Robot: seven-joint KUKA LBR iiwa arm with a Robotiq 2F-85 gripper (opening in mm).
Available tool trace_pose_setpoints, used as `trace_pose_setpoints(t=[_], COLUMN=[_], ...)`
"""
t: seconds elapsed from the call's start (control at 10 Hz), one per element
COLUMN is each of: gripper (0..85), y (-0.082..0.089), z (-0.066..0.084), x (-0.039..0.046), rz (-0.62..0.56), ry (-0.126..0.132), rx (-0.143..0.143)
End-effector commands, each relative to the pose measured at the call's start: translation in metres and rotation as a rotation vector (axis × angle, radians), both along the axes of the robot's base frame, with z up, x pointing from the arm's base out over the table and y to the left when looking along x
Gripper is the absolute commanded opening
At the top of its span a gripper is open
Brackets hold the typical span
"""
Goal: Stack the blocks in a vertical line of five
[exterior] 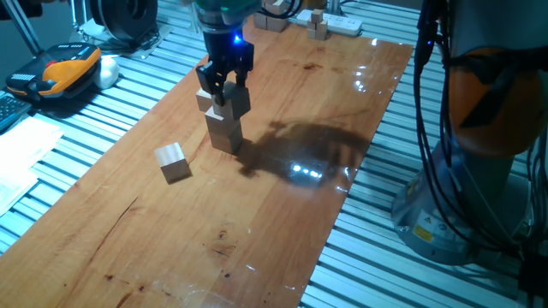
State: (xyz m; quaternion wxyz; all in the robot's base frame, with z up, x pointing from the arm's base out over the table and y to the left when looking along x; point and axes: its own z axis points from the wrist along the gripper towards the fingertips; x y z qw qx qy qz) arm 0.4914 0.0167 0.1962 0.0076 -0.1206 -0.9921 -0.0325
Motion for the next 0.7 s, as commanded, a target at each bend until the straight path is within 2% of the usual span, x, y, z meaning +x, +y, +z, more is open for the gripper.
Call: trace_pose_setpoints(t=[0.0,0.2,0.6], gripper=[0.0,0.0,0.0], y=[0.0,0.002,0.007], z=[0.0,0.001,0.004], x=[0.0,0.0027,0.0106], rz=[0.007,0.094,0.112], ry=[0.005,0.0,-0.007], rx=[-0.012,-0.043,-0.062])
